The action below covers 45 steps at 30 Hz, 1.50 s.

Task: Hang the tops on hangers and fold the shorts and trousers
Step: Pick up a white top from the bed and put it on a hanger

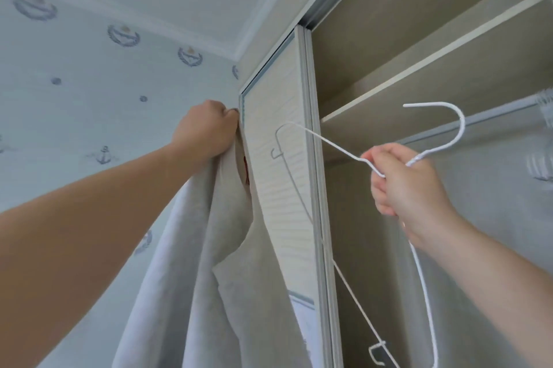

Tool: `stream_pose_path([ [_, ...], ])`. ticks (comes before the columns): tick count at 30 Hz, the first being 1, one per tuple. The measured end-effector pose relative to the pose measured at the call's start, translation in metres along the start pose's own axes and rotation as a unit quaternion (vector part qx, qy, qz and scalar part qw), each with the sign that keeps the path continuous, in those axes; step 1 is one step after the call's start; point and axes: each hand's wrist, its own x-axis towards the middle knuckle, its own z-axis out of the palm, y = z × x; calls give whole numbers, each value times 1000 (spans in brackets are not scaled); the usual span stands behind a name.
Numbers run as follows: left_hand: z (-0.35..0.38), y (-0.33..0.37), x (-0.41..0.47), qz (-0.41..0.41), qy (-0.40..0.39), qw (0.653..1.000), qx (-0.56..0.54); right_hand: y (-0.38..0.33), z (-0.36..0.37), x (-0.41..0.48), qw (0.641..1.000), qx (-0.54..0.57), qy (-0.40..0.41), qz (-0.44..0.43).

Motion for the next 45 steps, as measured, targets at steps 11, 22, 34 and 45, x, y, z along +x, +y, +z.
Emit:
stream_pose_path([
  [11, -273, -118, -38, -191, -6, 969, 158, -70, 182, -94, 977, 169, -125, 16],
  [22, -506, -244, -138, -317, 15, 933, 168, -104, 360, -318, 909, 331, -232, 105],
  [34, -634, -285, -327, -364, -96, 881, 285, -119, 401, -535, 837, 346, -338, 256],
  [45, -641, -257, -530, -443, -139, 836, 292, -73, 357, -661, 794, 231, -510, 237],
])
